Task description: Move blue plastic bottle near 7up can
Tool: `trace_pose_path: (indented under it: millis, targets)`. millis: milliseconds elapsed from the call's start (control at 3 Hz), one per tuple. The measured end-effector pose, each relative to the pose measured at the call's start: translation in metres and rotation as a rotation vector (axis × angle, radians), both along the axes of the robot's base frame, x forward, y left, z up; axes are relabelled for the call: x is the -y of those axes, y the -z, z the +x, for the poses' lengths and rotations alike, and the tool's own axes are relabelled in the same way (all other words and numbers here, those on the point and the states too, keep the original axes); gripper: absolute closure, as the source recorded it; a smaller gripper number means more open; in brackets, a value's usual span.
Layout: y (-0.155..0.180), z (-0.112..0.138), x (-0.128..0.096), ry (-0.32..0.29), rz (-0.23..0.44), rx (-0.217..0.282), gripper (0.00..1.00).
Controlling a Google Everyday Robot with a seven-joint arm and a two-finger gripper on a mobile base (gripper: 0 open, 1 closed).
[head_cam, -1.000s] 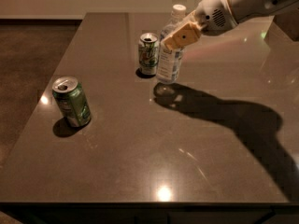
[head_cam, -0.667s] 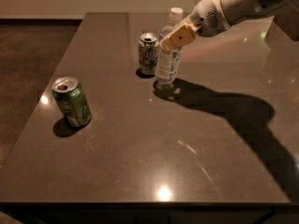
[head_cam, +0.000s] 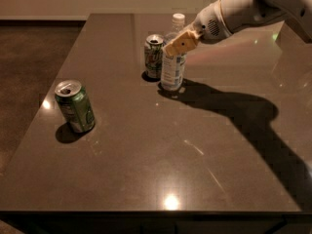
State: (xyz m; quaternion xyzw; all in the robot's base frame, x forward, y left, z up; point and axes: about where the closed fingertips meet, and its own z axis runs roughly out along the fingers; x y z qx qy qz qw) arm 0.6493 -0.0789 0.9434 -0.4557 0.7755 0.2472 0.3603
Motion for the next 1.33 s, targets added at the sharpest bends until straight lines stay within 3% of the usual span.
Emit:
trace_pose_path:
  millis: [667,1000,1333]
  targets:
    - [-0.0008,0.0001,-0.0006,-0.001,0.000,0.000,0.15]
    - [0.0003,0.0002,-0.0029,-0.005,0.000,-0.002,0.00]
    - [0.0004,0.0002,-0.0029,-0.005,0.000,-0.003,0.00]
